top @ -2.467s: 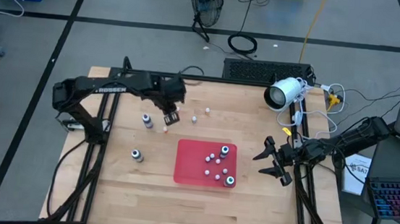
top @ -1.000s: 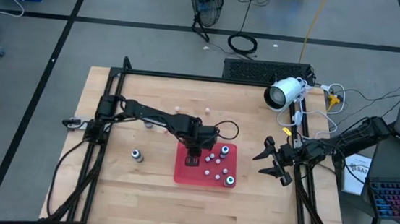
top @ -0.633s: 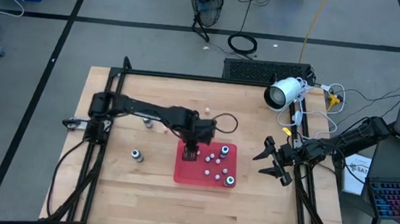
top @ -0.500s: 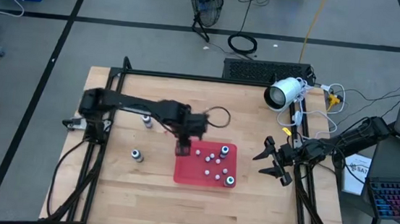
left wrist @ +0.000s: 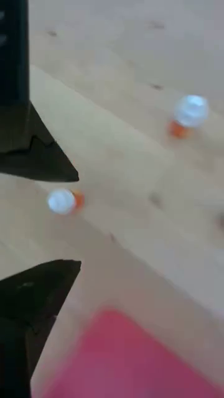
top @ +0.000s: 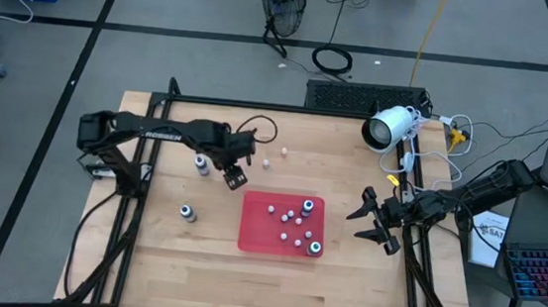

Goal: Pick & Place food coloring
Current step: Put the small orange food coloring bottle into the pink bin

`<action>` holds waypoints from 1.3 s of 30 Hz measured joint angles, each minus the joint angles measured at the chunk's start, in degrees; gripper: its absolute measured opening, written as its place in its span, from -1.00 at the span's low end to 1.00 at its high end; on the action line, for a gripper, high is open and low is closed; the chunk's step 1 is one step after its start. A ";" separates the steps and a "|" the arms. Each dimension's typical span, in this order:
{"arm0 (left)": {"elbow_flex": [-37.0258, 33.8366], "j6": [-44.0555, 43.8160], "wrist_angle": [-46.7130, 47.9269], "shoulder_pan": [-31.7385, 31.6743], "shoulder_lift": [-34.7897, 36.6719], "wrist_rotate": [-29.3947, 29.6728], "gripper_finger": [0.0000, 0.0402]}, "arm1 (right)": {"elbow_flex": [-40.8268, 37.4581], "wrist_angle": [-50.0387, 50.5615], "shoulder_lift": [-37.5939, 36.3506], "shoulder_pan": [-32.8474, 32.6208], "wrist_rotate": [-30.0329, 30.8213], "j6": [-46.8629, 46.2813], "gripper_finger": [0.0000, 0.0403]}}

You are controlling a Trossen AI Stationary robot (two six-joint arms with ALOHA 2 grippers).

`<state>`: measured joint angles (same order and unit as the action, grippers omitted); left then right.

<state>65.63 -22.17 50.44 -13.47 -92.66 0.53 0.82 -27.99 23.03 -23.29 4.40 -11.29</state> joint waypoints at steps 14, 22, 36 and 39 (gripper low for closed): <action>-5.20 1.02 -0.72 -1.39 -1.89 1.02 0.47 | 0.01 0.00 0.01 0.02 0.00 0.00 0.07; -9.46 -0.29 -6.01 -1.40 -1.89 0.56 0.48 | 0.02 0.00 0.02 0.01 -0.01 0.00 0.09; -10.83 -0.40 -8.55 -1.38 -1.89 -1.07 0.32 | 0.01 0.00 0.00 0.00 -0.02 0.00 0.09; -10.83 -0.40 -8.55 -1.39 -1.89 -1.08 0.16 | 0.01 0.00 0.00 0.00 0.00 0.00 0.09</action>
<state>54.81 -22.57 41.89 -14.86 -94.54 -0.54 0.83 -27.99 23.03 -23.28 4.40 -11.29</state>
